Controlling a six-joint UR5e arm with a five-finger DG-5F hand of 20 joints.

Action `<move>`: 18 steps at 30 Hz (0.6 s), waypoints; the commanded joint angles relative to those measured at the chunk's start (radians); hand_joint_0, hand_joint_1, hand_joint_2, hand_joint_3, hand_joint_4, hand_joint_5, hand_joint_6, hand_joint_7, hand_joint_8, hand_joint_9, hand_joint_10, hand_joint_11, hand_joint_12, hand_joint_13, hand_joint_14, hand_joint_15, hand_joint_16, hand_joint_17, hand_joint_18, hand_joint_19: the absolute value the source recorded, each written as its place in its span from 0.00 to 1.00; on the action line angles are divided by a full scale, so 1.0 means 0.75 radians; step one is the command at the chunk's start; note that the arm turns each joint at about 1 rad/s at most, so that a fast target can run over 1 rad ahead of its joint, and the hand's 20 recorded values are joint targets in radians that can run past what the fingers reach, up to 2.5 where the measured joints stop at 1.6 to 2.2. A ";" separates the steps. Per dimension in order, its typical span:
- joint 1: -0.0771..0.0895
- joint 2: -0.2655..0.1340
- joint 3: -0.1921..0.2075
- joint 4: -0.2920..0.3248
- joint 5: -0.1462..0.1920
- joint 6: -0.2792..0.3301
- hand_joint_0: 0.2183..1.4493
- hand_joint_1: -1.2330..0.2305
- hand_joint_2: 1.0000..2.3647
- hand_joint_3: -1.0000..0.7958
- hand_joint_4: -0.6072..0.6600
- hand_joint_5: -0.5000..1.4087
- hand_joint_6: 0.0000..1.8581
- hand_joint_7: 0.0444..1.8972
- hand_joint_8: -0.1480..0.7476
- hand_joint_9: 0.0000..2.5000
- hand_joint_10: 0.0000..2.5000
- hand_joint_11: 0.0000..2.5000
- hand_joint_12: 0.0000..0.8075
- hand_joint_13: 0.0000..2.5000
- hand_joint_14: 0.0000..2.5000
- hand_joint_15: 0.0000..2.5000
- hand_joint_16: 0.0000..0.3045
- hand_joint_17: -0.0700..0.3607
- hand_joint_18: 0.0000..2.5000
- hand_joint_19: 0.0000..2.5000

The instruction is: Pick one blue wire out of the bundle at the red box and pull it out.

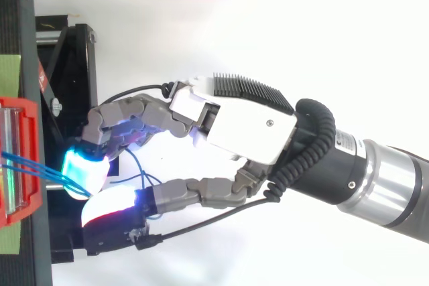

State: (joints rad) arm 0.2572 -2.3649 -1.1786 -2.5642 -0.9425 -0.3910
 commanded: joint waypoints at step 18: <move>0.029 -0.001 0.001 0.032 0.107 -0.072 0.26 0.35 0.00 0.32 0.71 0.18 0.38 0.51 0.59 0.29 0.00 0.17 0.56 0.32 0.00 0.16 0.20 0.49 0.31 0.22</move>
State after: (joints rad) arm 0.2764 -2.3659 -1.1791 -2.5442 -0.8674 -0.4396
